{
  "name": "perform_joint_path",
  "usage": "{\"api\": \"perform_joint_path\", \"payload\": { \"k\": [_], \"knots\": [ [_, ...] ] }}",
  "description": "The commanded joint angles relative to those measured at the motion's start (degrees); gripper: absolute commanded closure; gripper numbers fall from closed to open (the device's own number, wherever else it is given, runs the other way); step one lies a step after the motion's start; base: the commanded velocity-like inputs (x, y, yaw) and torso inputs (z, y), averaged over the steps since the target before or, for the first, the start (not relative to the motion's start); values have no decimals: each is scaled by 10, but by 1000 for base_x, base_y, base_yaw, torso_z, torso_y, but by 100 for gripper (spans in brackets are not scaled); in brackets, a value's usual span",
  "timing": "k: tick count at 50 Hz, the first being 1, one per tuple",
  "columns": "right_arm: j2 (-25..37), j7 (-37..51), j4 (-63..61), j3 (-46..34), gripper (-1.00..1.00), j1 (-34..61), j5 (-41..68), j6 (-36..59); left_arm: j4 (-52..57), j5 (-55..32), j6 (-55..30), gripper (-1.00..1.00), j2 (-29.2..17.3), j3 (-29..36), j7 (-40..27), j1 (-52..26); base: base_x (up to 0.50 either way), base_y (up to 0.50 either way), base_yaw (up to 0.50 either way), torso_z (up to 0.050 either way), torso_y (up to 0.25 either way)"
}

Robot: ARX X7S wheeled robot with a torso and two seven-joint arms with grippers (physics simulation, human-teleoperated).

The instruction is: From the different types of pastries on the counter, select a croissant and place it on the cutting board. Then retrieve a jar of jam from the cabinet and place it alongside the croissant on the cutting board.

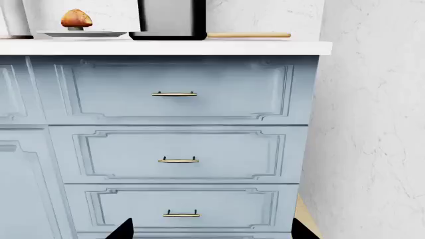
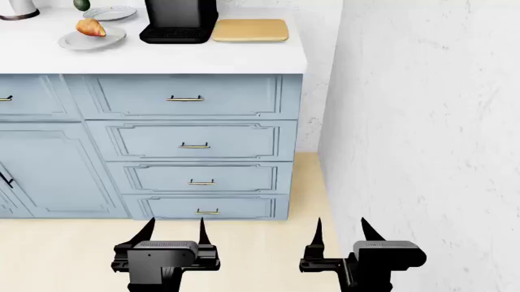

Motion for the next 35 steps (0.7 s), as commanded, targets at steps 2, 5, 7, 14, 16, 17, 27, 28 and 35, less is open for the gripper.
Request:
{"api": "perform_joint_path", "payload": {
  "k": [2, 5, 7, 14, 16, 17, 27, 28, 35],
  "knots": [
    [12, 16, -4, -13, -100, 2, 10, 7, 7, -9, -10, -100, -11, 16, -15, 0, 0, 0, 0, 0, 0],
    [19, 22, -13, -19, -100, 3, 15, 17, 23, -16, -25, -100, -18, 25, -20, 1, 0, 0, 0, 0, 0],
    [23, 25, -29, -21, -100, 4, 18, 30, 43, -23, -42, -100, -22, 28, -21, 0, 0, 0, 0, 0, 0],
    [39, 34, -125, -25, -100, 14, 28, 110, 168, -21, -142, -100, -38, 47, -28, -13, 0, 0, 0, 0, 0],
    [44, 37, -155, -25, -100, 20, 31, 137, 205, -20, -176, -100, -43, 50, -30, -23, 0, 0, 0, 0, 0],
    [47, 37, -175, -26, -100, 24, 32, 156, 227, -20, -197, -100, -45, 52, -31, -29, 0, 0, 0, 0, 0],
    [89, 20, -367, -30, -100, 104, 62, 354, 390, -60, -411, -100, -68, 28, -24, -128, 27, 0, 0, 0, 0],
    [92, 19, -380, -30, -100, 115, 64, 370, 404, -65, -430, -100, -70, 23, -24, -138, 305, 0, 0, 0, 0],
    [111, 4, -459, -28, -100, 199, 94, 474, 489, -110, -562, -100, -87, -31, -15, -205, 436, 3, 0, 0, 0]
  ]
}}
